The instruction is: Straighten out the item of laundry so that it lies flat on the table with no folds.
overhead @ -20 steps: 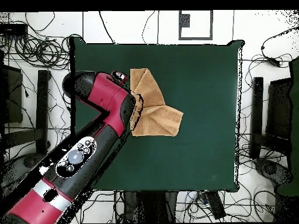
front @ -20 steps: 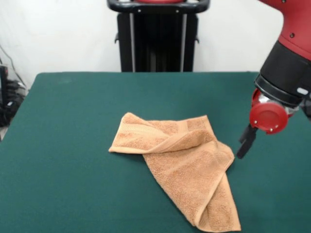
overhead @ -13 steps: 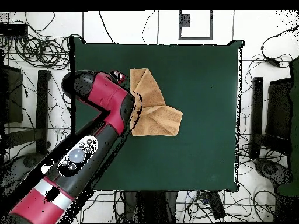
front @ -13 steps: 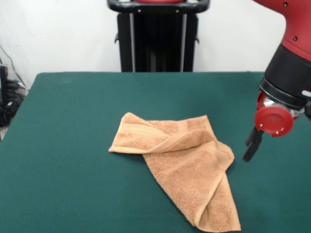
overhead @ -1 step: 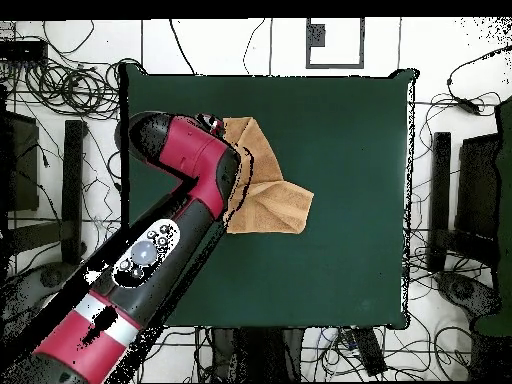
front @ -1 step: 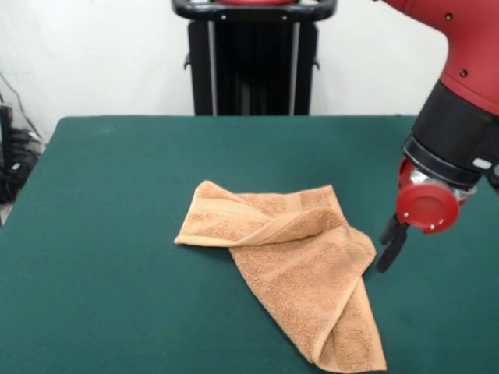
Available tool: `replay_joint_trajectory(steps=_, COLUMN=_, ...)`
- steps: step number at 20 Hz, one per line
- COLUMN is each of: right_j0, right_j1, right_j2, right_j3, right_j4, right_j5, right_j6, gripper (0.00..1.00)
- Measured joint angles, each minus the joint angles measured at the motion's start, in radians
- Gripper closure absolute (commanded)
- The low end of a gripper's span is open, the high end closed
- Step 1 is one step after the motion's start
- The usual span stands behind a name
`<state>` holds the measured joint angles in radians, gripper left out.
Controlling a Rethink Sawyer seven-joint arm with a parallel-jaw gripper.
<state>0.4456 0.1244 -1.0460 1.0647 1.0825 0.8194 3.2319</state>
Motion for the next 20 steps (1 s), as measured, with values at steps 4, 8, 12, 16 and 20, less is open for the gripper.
replay_joint_trajectory(steps=4, right_j0=-0.003, right_j1=0.003, right_j2=0.000, right_j3=-0.012, right_j4=-0.037, right_j5=0.000, right_j6=0.000, gripper=0.00)
replay_joint_trajectory(steps=8, right_j0=-0.003, right_j1=0.003, right_j2=0.003, right_j3=-0.018, right_j4=-0.061, right_j5=0.000, right_j6=0.000, gripper=0.00)
replay_joint_trajectory(steps=12, right_j0=-0.003, right_j1=0.004, right_j2=0.012, right_j3=-0.028, right_j4=-0.080, right_j5=0.000, right_j6=0.000, gripper=0.00)
replay_joint_trajectory(steps=16, right_j0=-0.003, right_j1=0.004, right_j2=0.026, right_j3=-0.042, right_j4=-0.082, right_j5=0.000, right_j6=0.000, gripper=0.00)
replay_joint_trajectory(steps=20, right_j0=-0.003, right_j1=-0.002, right_j2=0.056, right_j3=-0.048, right_j4=-0.093, right_j5=0.000, right_j6=0.000, gripper=0.00)
